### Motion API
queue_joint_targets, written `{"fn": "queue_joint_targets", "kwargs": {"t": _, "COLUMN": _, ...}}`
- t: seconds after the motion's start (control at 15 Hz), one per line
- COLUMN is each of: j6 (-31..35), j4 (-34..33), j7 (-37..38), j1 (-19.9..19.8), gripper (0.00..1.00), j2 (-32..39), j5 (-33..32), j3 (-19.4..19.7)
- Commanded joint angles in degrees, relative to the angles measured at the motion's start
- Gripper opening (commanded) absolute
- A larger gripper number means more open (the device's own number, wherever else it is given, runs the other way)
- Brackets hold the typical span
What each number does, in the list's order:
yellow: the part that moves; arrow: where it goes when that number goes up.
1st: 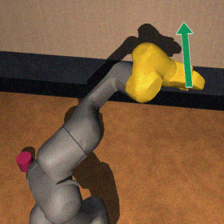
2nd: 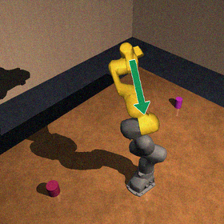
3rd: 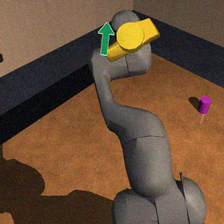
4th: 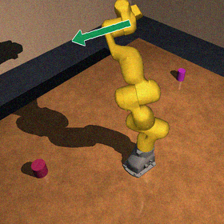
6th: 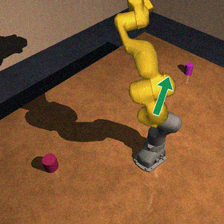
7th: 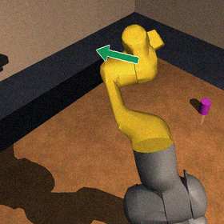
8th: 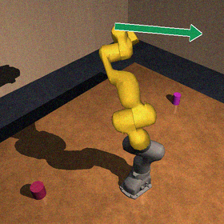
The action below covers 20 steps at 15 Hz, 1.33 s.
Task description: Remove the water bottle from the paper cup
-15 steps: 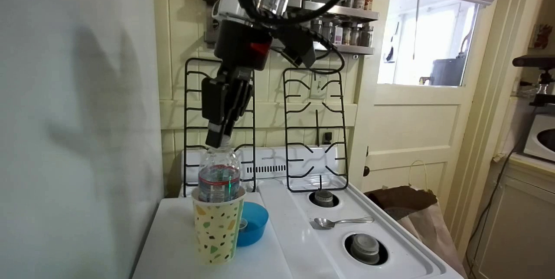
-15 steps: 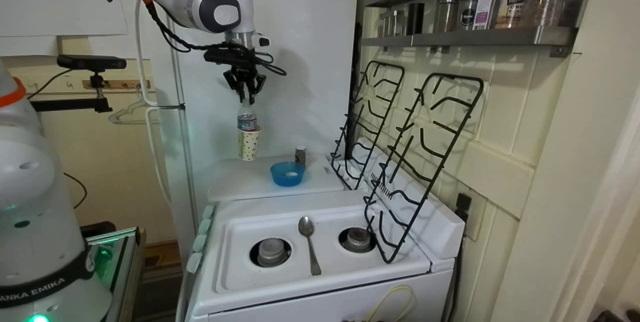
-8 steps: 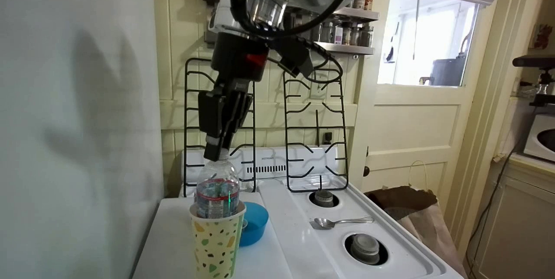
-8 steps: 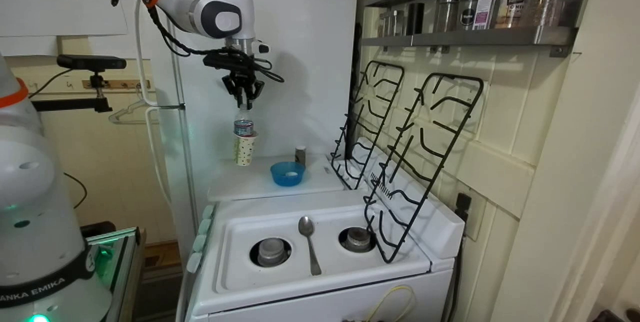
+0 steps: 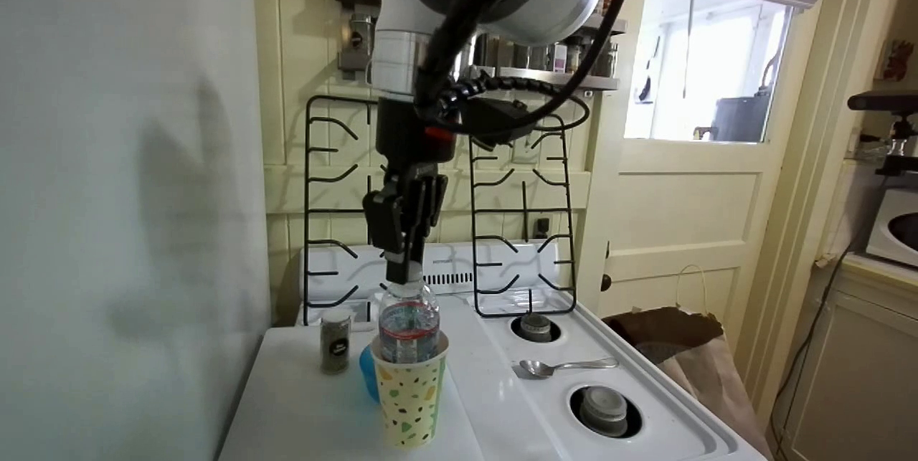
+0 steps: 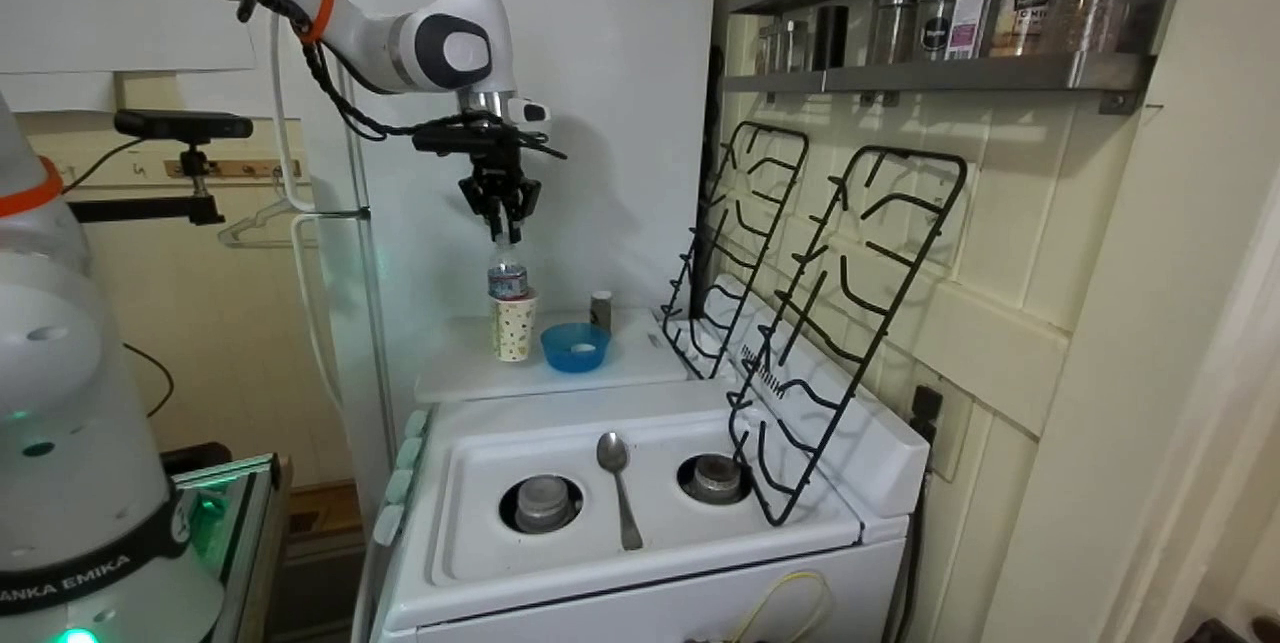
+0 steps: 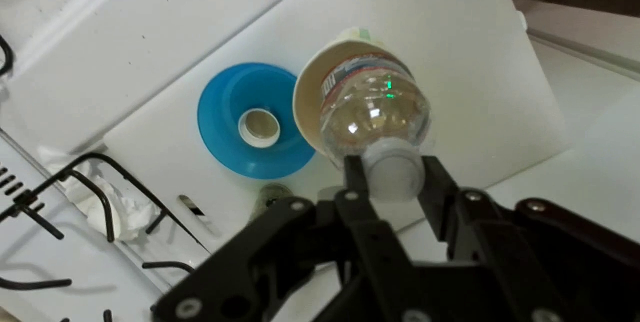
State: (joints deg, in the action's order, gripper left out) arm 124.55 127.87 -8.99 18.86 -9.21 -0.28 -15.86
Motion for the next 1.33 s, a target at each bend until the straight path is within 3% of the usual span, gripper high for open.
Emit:
{"fn": "queue_joint_targets", "kwargs": {"t": 0.0, "j6": -5.3, "j4": 0.9, "j7": 4.3, "j1": -1.5, "gripper": 0.08, "j2": -0.1, "j5": -5.8, "j3": -0.9}}
{"fn": "queue_joint_targets", "kwargs": {"t": 0.47, "j6": -14.4, "j4": 1.6, "j7": 5.6, "j1": -2.8, "gripper": 0.08, "j2": -0.7, "j5": -11.9, "j3": -0.6}}
{"fn": "queue_joint_targets", "kwargs": {"t": 1.07, "j6": -20.3, "j4": 1.0, "j7": 5.0, "j1": -2.6, "gripper": 0.08, "j2": -1.2, "j5": -15.0, "j3": -1.1}}
{"fn": "queue_joint_targets", "kwargs": {"t": 1.27, "j6": -18.8, "j4": 1.1, "j7": 4.1, "j1": -2.3, "gripper": 0.08, "j2": -0.5, "j5": -13.0, "j3": -0.7}}
